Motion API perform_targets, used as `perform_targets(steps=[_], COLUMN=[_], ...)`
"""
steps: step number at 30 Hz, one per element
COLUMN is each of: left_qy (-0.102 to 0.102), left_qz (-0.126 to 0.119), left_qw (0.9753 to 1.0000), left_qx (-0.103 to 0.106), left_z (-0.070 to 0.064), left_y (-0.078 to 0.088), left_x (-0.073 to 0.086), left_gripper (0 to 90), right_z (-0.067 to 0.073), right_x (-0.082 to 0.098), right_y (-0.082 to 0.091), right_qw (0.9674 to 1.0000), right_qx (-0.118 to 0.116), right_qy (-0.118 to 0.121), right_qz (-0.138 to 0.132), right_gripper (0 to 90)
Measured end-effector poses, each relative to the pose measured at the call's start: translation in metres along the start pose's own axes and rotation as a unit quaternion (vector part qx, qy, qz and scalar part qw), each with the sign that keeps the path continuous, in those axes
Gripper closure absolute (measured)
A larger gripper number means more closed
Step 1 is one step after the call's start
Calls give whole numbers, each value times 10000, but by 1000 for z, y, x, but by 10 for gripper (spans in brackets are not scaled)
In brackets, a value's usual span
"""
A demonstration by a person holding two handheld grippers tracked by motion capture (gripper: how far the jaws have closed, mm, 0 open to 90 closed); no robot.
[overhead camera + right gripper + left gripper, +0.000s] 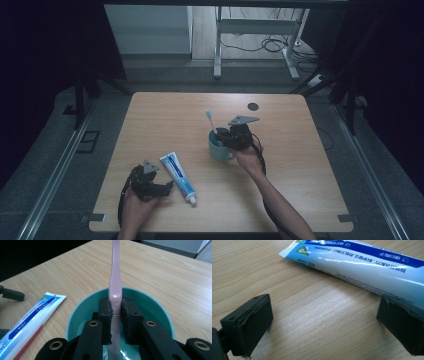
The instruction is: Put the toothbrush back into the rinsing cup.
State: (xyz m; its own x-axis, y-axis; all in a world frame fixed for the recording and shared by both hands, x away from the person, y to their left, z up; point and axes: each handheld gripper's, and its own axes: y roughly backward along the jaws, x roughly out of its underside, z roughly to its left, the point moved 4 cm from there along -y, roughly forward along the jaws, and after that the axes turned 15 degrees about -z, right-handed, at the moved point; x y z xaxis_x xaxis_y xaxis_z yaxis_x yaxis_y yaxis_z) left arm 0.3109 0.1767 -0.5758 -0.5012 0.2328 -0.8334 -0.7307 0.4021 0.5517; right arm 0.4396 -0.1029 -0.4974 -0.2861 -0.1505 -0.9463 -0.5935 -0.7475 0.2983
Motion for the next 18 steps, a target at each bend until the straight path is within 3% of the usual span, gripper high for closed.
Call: perform_targets(steps=[10,18], left_qy=[3,-3], left_qz=[-2,1], left_qw=[10000,10000], left_qx=[0,0], left_z=[0,0], left_y=[0,0], left_x=[0,0], left_gripper=[5,5], right_z=[1,0], right_x=[6,-1], right_y=[-4,1], right_qw=[9999,10000], right_qx=[-37,-34], right_qy=[7,-11], right_qz=[143,57], right_gripper=[745,710])
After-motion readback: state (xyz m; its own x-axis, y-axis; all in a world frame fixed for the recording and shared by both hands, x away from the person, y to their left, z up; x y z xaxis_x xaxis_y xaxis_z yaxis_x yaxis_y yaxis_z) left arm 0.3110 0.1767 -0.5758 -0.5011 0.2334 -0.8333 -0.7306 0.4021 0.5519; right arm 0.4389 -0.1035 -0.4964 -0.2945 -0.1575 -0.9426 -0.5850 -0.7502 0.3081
